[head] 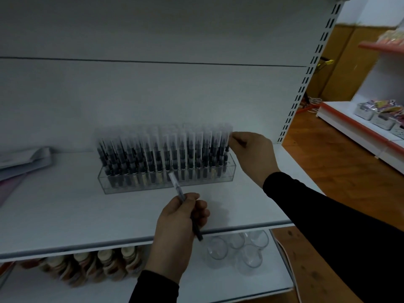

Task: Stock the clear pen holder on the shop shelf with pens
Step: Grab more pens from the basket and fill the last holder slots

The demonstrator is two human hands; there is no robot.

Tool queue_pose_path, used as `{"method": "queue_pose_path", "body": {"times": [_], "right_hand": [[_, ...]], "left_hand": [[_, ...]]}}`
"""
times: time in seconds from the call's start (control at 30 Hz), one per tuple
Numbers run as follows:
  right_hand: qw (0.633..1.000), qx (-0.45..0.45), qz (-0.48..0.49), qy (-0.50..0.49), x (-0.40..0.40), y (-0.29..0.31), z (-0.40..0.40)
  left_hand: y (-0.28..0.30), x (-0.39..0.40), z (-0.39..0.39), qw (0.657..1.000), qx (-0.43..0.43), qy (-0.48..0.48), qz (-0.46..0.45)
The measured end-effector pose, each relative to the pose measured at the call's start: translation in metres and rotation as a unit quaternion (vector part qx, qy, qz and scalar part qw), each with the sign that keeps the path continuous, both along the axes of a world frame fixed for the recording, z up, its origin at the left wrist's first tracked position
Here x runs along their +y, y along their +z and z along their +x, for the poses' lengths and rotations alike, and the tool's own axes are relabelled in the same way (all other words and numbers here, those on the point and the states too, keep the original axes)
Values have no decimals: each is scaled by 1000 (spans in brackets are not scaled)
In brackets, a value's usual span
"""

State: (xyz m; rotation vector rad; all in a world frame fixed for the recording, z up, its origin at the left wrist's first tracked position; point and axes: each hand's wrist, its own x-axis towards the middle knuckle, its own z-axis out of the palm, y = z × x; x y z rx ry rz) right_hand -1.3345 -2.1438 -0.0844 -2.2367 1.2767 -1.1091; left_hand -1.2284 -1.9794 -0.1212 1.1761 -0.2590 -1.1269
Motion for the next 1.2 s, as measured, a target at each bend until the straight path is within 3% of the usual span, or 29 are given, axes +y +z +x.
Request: {"method": "queue_pose_path", "body": {"times": [0.17, 0.33, 0.6, 0.8, 0.87, 0.97, 1.1, 1.2], "right_hand": [[999, -30, 4, -30, 16, -4, -9], [987, -75, 141, 27, 48, -7, -11], [906, -85, 351, 219, 84, -3, 0], [839, -177, 443, 260, 82, 7, -11], [847, -211, 433, 227, 80, 11, -14], [871, -258, 391, 149, 74, 17, -21], [880, -314, 342, 104, 66, 28, -36], [888, -334, 305, 85, 55, 34, -45]], "left_hand": [[0, 0, 1, 1000, -4, -8, -1], [2, 0, 1, 1000, -18, -16, -3], [13, 14, -11, 993, -51, -108, -20], [29, 18, -12, 977, -78, -196, -24], [28, 14, -9, 969, -153, -194, -8], [21, 8, -2, 918, -354, -178, 12], [2, 5, 18, 756, -630, -171, 51], [-14, 1, 32, 676, -706, -198, 67]]}}
